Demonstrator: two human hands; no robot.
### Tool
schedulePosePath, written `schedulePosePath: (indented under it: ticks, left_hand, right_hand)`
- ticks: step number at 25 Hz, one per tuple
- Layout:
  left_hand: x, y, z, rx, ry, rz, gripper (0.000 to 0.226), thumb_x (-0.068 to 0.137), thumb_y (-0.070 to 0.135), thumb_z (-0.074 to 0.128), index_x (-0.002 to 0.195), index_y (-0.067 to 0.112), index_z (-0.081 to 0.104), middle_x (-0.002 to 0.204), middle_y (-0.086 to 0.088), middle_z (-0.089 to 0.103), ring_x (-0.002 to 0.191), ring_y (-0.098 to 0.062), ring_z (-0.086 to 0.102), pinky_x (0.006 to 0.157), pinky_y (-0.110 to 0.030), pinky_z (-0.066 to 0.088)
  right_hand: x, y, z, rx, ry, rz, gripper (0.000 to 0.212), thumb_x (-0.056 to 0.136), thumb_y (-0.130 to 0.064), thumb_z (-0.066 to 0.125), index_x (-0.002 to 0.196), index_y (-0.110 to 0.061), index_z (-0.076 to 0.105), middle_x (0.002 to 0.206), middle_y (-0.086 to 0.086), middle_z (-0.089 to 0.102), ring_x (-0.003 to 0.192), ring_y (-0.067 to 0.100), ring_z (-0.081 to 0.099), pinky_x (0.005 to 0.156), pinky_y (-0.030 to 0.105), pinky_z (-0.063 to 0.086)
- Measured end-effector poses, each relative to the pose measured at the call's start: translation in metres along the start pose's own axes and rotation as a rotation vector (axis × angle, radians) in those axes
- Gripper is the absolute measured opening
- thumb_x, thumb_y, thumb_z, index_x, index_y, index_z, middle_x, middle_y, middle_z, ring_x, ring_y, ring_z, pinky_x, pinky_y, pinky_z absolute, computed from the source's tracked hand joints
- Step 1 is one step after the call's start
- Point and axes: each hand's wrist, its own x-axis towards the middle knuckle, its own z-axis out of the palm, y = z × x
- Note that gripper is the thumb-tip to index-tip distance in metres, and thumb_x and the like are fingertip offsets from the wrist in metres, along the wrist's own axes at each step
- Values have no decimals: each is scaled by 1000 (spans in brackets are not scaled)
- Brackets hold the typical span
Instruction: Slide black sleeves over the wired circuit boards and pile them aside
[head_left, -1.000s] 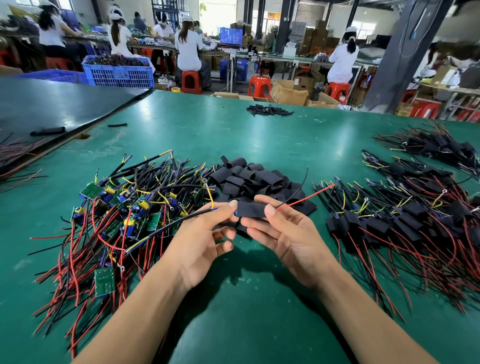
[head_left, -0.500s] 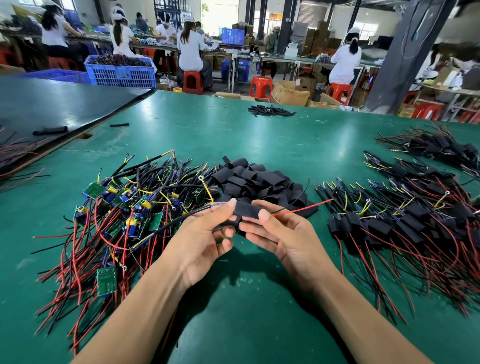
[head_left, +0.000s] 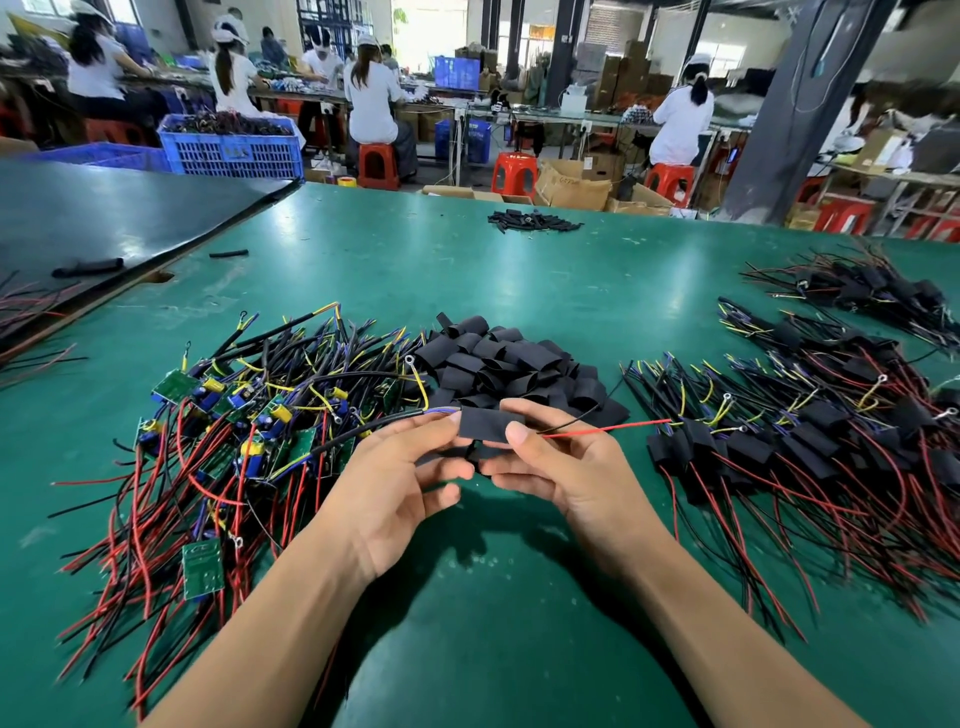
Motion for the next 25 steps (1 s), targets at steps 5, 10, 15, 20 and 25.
schedulePosePath:
  ticks: [5, 10, 15, 20, 25]
  left_hand:
    - [2, -1, -1, -8, -7, 20, 21, 86, 22, 68, 105, 16, 74, 94, -3, 76, 74, -16, 74, 55, -24, 56]
    - [2, -3, -2, 2, 16, 52, 13, 83, 17, 70, 94, 13, 76, 99, -7, 77, 78, -20, 75, 59, -26, 59]
    - [1, 1, -2, -11, -14, 46, 17, 77, 17, 69, 92, 16, 77, 104, -7, 77, 84, -18, 75, 62, -26, 59]
    - [-1, 2, -1, -14, -28, 78, 33, 72, 29, 72, 104, 20, 72, 102, -5, 77, 80, -15, 73, 61, -25, 58]
    - [0, 1, 1, 54, -2, 113, 25, 75, 27, 71, 96, 15, 72, 84, -1, 74, 54, -8, 54, 49, -19, 42]
  right_hand:
    - [4, -3, -6, -19, 108, -29, 31, 83, -17, 72, 114, -16, 70, 87, 5, 73, 81, 30, 76, 70, 27, 59]
    - [8, -7, -6, 99, 159, 47, 29, 99, -28, 52, 96, -13, 77, 95, 14, 77, 82, 28, 76, 67, 28, 59]
    - [11, -9, -12, 44, 181, 60, 47, 104, -42, 36, 97, -14, 73, 91, 14, 77, 80, 30, 76, 62, 29, 58]
    - [9, -8, -11, 96, 119, 104, 45, 98, -42, 46, 103, -4, 69, 91, 20, 76, 74, 28, 75, 63, 29, 58]
    - [-2, -3, 1, -89, -99, 292, 40, 81, -50, 64, 88, -11, 71, 77, 10, 69, 45, 12, 44, 43, 20, 31]
